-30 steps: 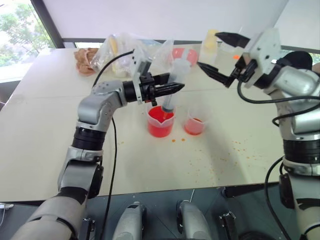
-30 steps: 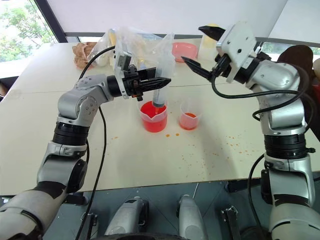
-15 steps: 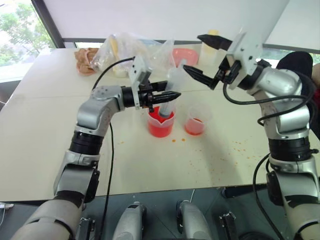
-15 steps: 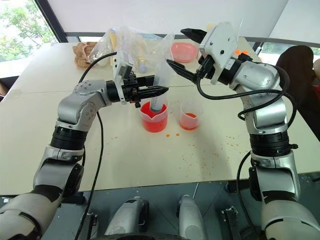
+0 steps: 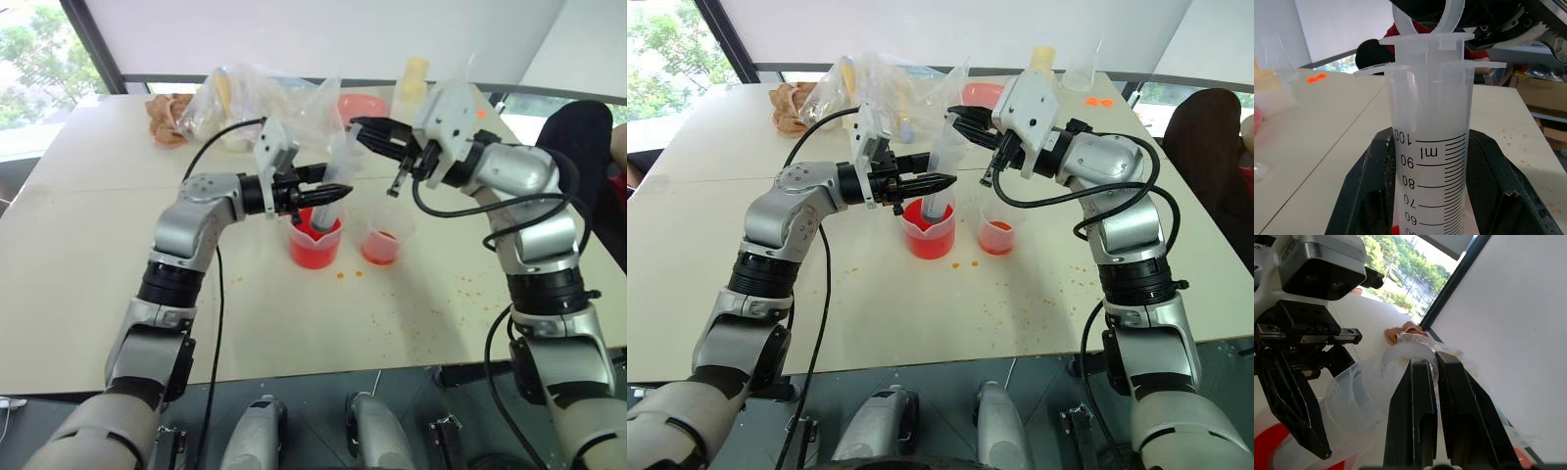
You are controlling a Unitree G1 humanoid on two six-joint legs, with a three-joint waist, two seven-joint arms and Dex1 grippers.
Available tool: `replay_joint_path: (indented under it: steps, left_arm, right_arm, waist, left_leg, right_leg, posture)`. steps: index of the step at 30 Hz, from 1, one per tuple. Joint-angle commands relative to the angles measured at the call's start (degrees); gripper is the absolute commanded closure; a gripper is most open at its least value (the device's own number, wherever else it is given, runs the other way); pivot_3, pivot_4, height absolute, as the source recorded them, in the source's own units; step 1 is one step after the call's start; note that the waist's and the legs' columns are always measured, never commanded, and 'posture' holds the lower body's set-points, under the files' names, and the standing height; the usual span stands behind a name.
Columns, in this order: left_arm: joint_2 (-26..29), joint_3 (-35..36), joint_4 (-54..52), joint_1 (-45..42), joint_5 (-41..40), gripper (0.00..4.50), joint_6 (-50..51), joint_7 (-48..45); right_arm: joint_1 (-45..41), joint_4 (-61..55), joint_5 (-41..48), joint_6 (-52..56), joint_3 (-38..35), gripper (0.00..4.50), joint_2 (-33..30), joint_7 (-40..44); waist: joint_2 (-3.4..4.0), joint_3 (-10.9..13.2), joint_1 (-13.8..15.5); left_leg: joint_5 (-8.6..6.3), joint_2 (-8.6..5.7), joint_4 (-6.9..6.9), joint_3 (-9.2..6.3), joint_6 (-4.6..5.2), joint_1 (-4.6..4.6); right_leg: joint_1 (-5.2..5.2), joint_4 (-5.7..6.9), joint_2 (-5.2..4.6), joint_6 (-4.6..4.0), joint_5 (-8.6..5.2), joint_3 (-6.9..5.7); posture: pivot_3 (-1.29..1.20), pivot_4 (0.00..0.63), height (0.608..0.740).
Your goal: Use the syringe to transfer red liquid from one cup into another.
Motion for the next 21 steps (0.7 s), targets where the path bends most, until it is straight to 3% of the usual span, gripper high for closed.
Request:
replay_joint_path:
  steps: [1, 21]
  left_arm:
    - [-0.1, -0.6, -1.1, 1.1, 0.3, 3.05, -0.6, -0.1]
    - [-1.2, -1.6, 1.5, 2.9, 2.0, 3.05, -2.8, 0.2]
  right_arm:
    - [-4.5, 1.3, -1.7, -3.3, -2.9, 4.48, 0.3, -3.3]
    - [-7.7, 5.0, -2.7, -5.5, -5.5, 4.48, -0.6, -5.0]
  waist:
    - [0.0, 0.0, -0.1]
    - [0.0, 0.0, 0.0]
  left_leg:
    - [0.0, 0.0, 0.0, 0.01, 0.0, 0.0]
    - [0.0, 0.0, -0.01, 0.0, 0.0, 0.0]
  right_leg:
    - [0.0, 0.0, 0.0, 0.0, 0.0, 0.0]
    - [-0.01, 0.01, 0.0, 0.0, 0.0, 0.0]
  posture:
    - [0.0, 0.15, 0.74]
    - [0.0, 0.15, 0.74]
